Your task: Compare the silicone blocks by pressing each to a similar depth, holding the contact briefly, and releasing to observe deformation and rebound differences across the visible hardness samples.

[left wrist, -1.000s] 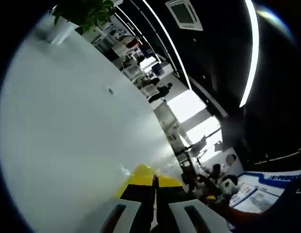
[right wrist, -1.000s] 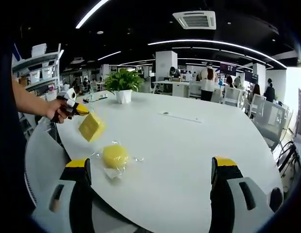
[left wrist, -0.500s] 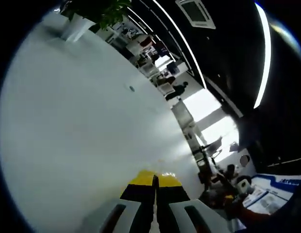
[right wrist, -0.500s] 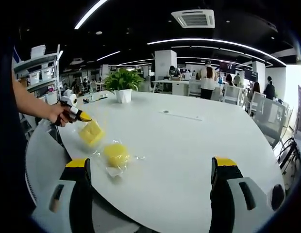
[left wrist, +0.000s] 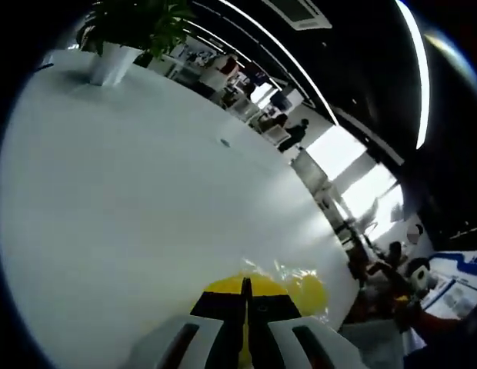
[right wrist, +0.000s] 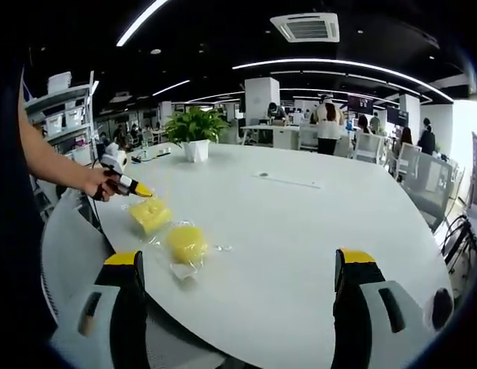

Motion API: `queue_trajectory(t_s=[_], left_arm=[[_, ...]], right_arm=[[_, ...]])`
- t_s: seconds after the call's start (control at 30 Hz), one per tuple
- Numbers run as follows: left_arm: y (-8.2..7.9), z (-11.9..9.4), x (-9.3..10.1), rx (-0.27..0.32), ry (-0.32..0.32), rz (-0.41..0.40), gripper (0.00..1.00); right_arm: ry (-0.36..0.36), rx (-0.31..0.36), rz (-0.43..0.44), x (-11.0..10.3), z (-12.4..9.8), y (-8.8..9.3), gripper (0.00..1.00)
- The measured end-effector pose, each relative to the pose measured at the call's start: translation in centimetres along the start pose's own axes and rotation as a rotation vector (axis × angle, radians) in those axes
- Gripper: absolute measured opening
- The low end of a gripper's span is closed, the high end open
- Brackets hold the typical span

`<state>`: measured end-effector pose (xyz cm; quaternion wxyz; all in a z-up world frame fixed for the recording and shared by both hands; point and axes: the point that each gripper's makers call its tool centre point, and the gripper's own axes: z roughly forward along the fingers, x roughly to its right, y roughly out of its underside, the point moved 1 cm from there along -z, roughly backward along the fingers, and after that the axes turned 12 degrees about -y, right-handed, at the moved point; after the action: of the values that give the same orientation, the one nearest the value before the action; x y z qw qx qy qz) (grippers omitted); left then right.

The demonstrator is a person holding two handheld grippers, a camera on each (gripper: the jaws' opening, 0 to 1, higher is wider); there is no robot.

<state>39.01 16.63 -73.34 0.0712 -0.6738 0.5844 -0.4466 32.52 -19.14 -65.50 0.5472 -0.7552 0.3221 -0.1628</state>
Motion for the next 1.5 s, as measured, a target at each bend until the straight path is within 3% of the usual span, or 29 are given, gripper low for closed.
queue_trajectory(t_s=[0.17, 0.3, 0.4, 0.67, 0.8, 1.0, 1.37, 1.5], left_arm=[[0.2, 0.2, -1.0, -0.002, -0.026, 0.015, 0.0], [0.2, 0.5, -2.2, 0.019, -0.09, 0.094, 0.0], [0.2, 0.7, -2.2, 0.019, -0.081, 0.073, 0.0], [0.8, 1.3, -2.9, -0.006, -0.105, 0.15, 0.0], [0.8, 1.4, -2.9, -0.004, -0.103, 0.249, 0.0], [0.9, 1.5, -3.1, -0.01, -0.109, 0.284, 0.0], [0.7, 1.8, -3.8, -0.008, -0.109, 0.287, 0.0], [0.5, 1.7, -4.4, -0.006, -0.118, 0.263, 0.08]], right_arm=[[0.005, -0.001, 0.004, 0.2, -0.2, 0.2, 0.96], [0.008, -0.006, 0.008, 0.3, -0.3, 0.4, 0.96], [0.01, -0.006, 0.012, 0.3, -0.3, 0.4, 0.96], [0.01, -0.004, 0.014, 0.3, -0.1, 0.3, 0.96], [0.011, -0.007, 0.018, 0.3, -0.1, 0.4, 0.96], [0.012, -0.012, 0.026, 0.5, -0.1, 0.7, 0.96], [0.0, -0.018, 0.019, 0.3, 0.4, 0.4, 0.96], [0.0, -0.019, 0.016, 0.4, 0.4, 0.2, 0.96]])
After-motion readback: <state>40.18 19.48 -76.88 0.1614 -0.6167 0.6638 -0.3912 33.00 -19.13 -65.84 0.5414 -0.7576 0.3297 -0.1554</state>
